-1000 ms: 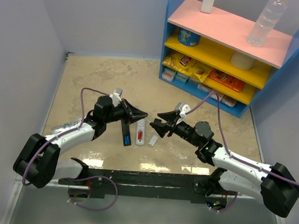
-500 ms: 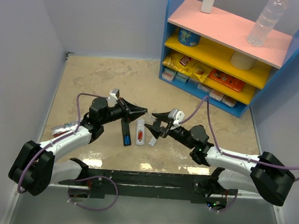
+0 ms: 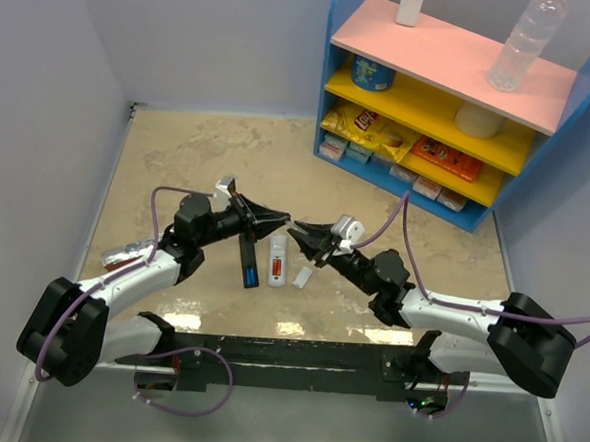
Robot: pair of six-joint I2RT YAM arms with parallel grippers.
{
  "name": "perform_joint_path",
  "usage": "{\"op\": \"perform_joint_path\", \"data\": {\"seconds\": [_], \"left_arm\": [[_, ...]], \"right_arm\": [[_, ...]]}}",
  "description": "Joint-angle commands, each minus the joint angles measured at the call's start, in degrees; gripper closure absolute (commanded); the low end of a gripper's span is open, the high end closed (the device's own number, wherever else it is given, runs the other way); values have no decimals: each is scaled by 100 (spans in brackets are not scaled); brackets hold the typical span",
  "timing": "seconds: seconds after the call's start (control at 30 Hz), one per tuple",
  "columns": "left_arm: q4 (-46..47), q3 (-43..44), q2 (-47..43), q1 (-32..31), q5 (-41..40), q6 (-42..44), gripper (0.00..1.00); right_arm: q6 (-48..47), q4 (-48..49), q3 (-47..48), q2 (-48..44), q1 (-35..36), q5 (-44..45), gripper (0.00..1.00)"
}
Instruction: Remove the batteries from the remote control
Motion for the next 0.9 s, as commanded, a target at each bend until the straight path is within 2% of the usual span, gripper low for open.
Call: {"op": "perform_joint_path", "data": {"seconds": [0.0, 0.07, 0.13, 0.17, 0.23, 0.27, 0.3, 0.33, 0.37, 0.43, 0.47, 0.53, 0.57, 0.63, 0.67, 0.7, 0.8, 0.87], "left_arm": [[291, -76, -172, -22, 143, -168, 100], [361, -85, -163, -22, 169, -107, 98], [431, -41, -111, -13, 310, 174, 82], [414, 2, -93, -13, 362, 340, 66], [-23, 239, -14, -13, 503, 988, 51], [-278, 345, 30, -4, 538, 1262, 42], [-950, 598, 91, 13, 547, 1587, 39], [-1349, 731, 127, 39, 521, 2242, 36], [-1953, 837, 153, 40, 486, 2562, 34], [-2554, 1066, 162, 57, 267, 3308, 33], [-2887, 1101, 119, 66, 188, 3487, 31], [-3267, 1242, 4, 92, -128, 4056, 30], [-3817, 1312, -40, 136, -242, 4268, 30], [-4303, 1575, -101, 198, -725, 4943, 30], [-4837, 1689, -102, 207, -944, 5182, 30], [-5094, 1925, -84, 215, -1416, 5602, 30], [-5790, 2174, -84, 390, -2130, 6123, 32], [-5879, 2130, -110, 768, -2160, 6300, 32]], "right_arm": [[-148, 469, 233, 110, 50, 141, 86], [-130, 504, 233, 136, 58, 140, 97], [-60, 478, 268, 119, 58, 228, 100], [62, 304, 294, 58, 58, 437, 100], [221, -47, 478, -30, 50, 754, 100], [509, -536, 566, -118, 58, 1060, 100], [616, -837, 784, -188, 58, 1237, 100], [722, -1127, 891, -224, 67, 1378, 100], [888, -1704, 1144, -285, 50, 1493, 100], [995, -2314, 1418, -303, 41, 1836, 100], [1117, -2891, 1663, -320, 32, 1967, 100], [1240, -3360, 1858, -382, -3, 2187, 100], [1380, -3798, 2042, -408, -64, 2214, 100], [1522, -4204, 2218, -461, -117, 2285, 100], [1679, -4615, 2428, -461, -152, 2320, 100], [1759, -4837, 2534, -479, -170, 2355, 100], [2031, -5681, 3009, -391, -232, 2241, 100], [2163, -6261, 3377, -216, -249, 2032, 100]]}}
